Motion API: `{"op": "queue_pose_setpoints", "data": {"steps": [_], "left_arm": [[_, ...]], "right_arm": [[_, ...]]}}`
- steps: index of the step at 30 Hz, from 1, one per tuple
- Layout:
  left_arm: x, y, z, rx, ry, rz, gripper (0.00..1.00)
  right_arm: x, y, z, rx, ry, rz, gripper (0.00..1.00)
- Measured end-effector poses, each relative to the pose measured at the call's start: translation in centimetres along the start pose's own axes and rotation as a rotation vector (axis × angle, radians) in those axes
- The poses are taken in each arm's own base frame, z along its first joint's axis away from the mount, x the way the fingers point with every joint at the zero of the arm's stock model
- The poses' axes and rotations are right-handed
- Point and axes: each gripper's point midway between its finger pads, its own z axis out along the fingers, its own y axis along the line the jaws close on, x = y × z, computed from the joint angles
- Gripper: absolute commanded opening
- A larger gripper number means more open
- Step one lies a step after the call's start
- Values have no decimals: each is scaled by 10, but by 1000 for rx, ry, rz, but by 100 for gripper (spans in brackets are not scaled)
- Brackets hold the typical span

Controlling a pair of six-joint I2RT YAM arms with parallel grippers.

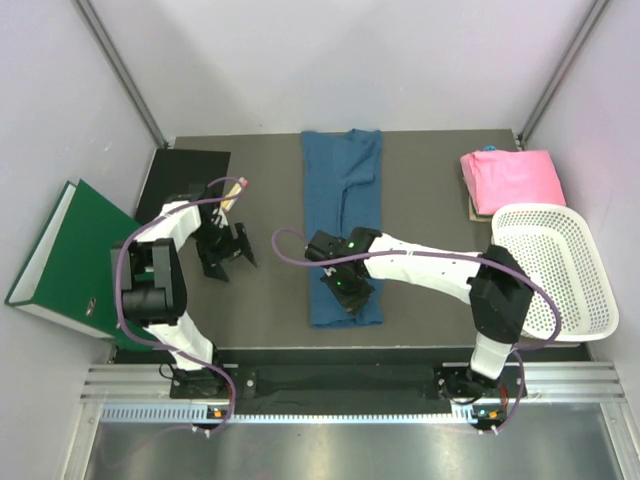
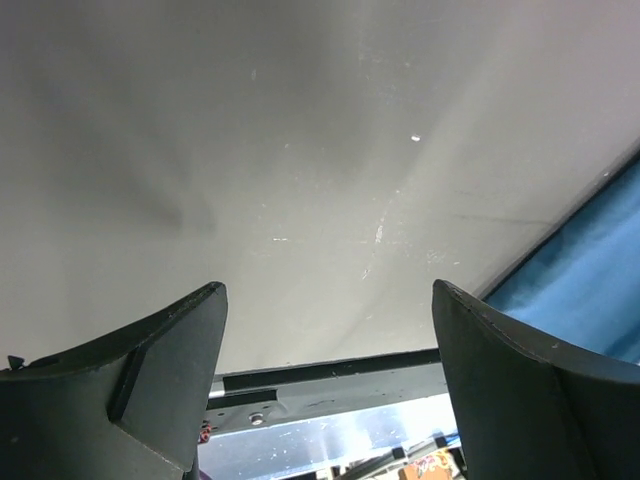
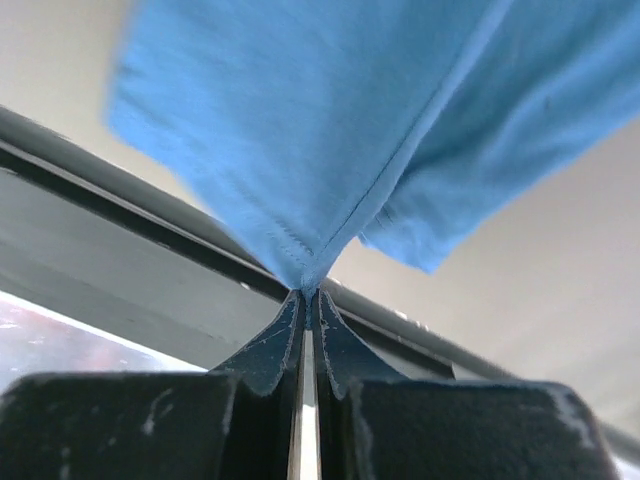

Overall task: Fold and stack the t-shirts
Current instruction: Grab the bottom of the folded rectangular tshirt with both arms

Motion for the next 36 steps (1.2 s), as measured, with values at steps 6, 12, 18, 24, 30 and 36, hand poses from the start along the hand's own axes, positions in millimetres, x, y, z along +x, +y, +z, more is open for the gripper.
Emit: {"op": "queue_pose_setpoints", "data": {"steps": [6,12,18,24,30,36], "left_arm": [[3,1,4,2,18,-5,89],[17,3,11,14,52,-11,86],[53,-23,11,104,43,59,84],[110,-84,21,250,47,196,83],[157,-110,46,297,110,194,81],[188,-132,60,315,129,209,75]], "right_arm": [[40,-15,19,57,127,50,61],[35,-22,12,91,91,89,88],[9,-51,-34,0,-166,277,81],[34,-112,-26,-113,-288,606,78],[59,-96,16,-252,-192,668,74],[54,-82,28,-356,-208,683,68]]}}
